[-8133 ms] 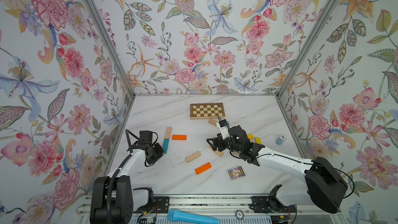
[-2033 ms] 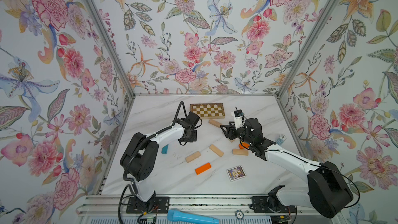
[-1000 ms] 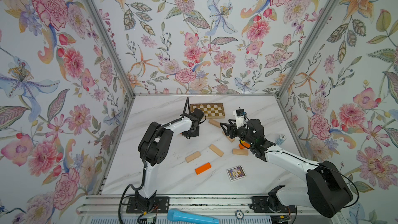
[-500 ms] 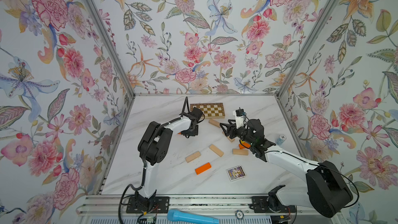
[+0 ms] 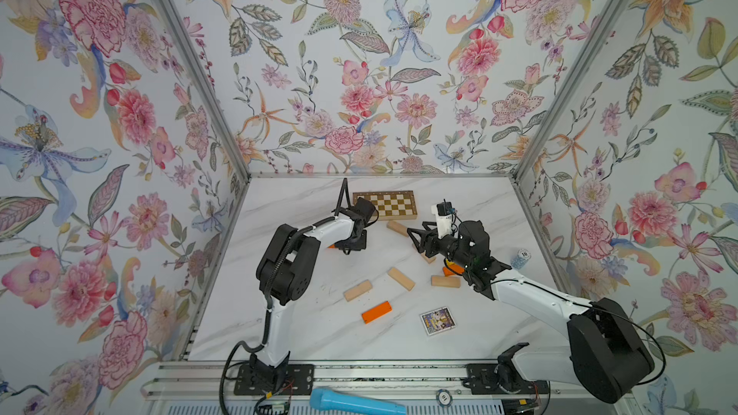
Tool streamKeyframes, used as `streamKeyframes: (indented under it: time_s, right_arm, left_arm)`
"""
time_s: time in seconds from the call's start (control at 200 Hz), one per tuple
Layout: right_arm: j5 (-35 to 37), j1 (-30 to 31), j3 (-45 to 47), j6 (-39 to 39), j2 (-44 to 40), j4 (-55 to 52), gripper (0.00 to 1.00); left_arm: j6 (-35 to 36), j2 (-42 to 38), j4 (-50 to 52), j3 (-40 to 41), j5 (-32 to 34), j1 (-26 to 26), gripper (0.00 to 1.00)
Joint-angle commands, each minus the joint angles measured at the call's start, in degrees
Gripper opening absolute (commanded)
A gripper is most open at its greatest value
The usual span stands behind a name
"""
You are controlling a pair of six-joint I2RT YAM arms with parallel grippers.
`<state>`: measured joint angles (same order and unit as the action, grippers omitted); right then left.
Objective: Assemble the number 6 with building blocks
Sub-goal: Adjust the building block at the center of the board.
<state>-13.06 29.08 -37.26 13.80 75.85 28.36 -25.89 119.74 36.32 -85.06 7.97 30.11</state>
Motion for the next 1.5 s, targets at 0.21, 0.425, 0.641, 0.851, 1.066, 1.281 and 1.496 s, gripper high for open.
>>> streamKeyframes:
  time_s: [0.21, 0.425, 0.641, 0.851, 1.066, 1.281, 1.496]
  right_arm:
    - [-1.08, 0.45, -0.01, 0.35, 0.79, 1.64, 0.66]
    - [-1.09, 0.54, -0.03, 0.15, 0.74, 1.57, 0.66]
    - [-1.01, 0.54, -0.05, 0.00, 0.96, 1.66, 0.67]
    - [-0.49, 0.69, -0.21, -0.26, -0.24, 0.82, 0.67]
    - [0.48, 1.38, -0.10, -0.93, -0.97, 0.12, 0.67]
    - [0.59, 1.68, -0.64, -0.79, -0.79, -0.32, 0.67]
    - [2.20, 3.79, -1.24, -0.19, 0.04, -1.72, 0.67]
  left_arm:
    - [1.50, 2.38, 2.09, 1.80, 0.65, -1.21, 0.32]
    - [1.87, 2.28, 1.90, 1.88, 0.21, -1.45, 0.32]
    - [1.91, 0.65, 1.81, 1.78, -0.65, -1.36, 0.37]
    - [-0.53, -6.70, 1.63, 2.94, -2.60, -1.34, 0.55]
    - [-4.23, -15.29, -1.82, 8.78, -6.95, -0.52, 0.59]
    - [-5.69, -18.42, 0.33, 10.97, -3.99, -0.63, 0.59]
    - [-4.90, -22.24, 0.31, 14.67, -4.08, -8.59, 0.57]
